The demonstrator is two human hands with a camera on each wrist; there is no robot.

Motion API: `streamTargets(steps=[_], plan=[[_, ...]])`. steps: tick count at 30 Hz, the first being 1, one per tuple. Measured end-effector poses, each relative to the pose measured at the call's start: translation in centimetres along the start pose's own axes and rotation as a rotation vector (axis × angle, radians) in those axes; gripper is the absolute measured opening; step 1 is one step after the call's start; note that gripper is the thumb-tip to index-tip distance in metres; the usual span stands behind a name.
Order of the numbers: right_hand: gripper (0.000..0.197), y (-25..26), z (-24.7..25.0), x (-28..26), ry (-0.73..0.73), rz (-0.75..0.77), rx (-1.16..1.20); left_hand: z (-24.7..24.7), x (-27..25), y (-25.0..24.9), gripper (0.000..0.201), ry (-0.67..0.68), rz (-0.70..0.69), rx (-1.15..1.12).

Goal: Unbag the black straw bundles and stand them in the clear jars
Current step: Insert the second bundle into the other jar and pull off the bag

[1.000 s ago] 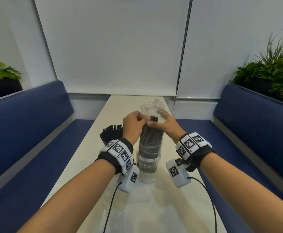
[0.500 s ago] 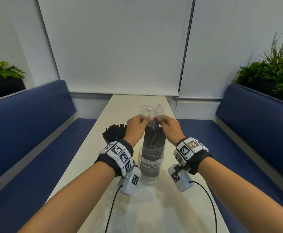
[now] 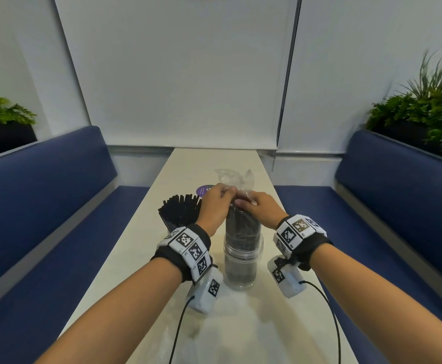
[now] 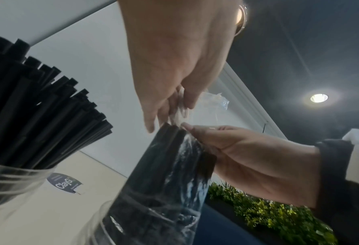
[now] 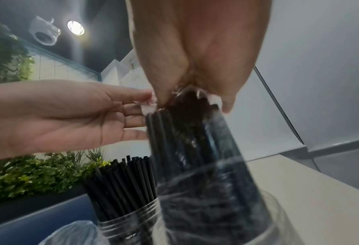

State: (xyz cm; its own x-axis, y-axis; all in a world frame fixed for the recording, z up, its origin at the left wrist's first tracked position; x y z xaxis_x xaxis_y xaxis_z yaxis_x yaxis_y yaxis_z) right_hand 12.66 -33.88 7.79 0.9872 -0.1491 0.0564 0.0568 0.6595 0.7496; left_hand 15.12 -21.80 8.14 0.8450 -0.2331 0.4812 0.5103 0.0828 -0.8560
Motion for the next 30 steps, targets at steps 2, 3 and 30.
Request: streamTargets(steps=[2,3,30], plan=[[0.028,0.0,0.9,0.1,-0.153,-0.029,0.011,-0.2,0.0,-0.4,0.025,0.009,-0.017,0.000],[0.028,0.1,1.3,0.1,-0.204,-0.029,0.021,-0.2,0.2,-0.6,0.025,0.002,-0.023,-0.011],[0.028,-0.4,2.6,-0.6,-0.085,-0.093,0.197,0.5,-0.4,-2.3,0.021,0.106,-0.053,0.063]])
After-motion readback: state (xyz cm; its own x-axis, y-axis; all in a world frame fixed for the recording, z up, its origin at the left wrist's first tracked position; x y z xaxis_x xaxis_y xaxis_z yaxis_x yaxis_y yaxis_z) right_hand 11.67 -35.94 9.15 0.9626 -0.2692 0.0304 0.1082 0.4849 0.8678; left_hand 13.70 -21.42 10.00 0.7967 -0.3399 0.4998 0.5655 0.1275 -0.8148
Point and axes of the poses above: each hand's wrist, its own x-axis towards the middle knuckle, its own z-axis out of the back of the hand, y = z × x, the point moved 5 cm from there along x, towards the middle knuckle, and after that the axes turned 13 degrees about -z, right-handed, at the moved point
